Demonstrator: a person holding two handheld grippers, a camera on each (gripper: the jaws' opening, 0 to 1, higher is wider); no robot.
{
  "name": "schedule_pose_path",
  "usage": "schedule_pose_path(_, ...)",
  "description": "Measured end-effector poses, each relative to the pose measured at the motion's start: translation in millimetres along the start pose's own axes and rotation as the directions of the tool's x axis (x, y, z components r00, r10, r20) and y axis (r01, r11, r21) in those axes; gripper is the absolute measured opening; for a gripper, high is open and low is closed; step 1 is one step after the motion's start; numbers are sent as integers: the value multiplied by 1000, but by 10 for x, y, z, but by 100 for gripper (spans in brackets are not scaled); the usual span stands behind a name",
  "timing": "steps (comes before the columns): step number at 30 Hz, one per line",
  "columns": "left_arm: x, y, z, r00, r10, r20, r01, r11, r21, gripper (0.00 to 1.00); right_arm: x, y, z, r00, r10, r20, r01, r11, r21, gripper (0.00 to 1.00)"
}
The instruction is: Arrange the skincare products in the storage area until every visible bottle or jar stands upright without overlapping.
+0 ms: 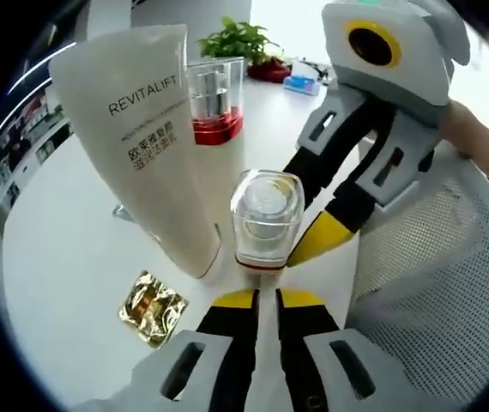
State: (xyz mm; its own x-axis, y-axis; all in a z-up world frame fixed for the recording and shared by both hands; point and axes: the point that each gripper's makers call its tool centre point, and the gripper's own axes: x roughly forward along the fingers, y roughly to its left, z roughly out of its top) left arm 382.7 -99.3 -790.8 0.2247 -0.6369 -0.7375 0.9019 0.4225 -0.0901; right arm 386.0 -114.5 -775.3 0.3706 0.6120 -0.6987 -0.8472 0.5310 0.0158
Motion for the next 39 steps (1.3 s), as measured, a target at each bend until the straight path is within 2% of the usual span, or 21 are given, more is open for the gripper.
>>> schedule_pose_path(3, 8, 10, 16, 1000, 6, 6, -6, 1000, -19, 10, -3, -2, -4, 1000, 0, 2, 0, 1000, 6, 12)
schedule_pose_path(10, 26, 42, 40, 1000, 24, 11, -24, 999, -27, 6, 0, -45, -14, 1000, -17, -1, 17, 1000, 13, 12)
schedule_pose_path(20, 15, 100, 57, 998, 55, 22, -55, 998, -26, 6, 50, -73, -18, 1000, -18, -13, 18, 1000, 13, 11)
schedule_pose_path(39, 31, 145, 87, 997, 71, 37, -69, 997, -33, 5, 118, -157, -43, 999, -30, -33, 31, 999, 24, 10)
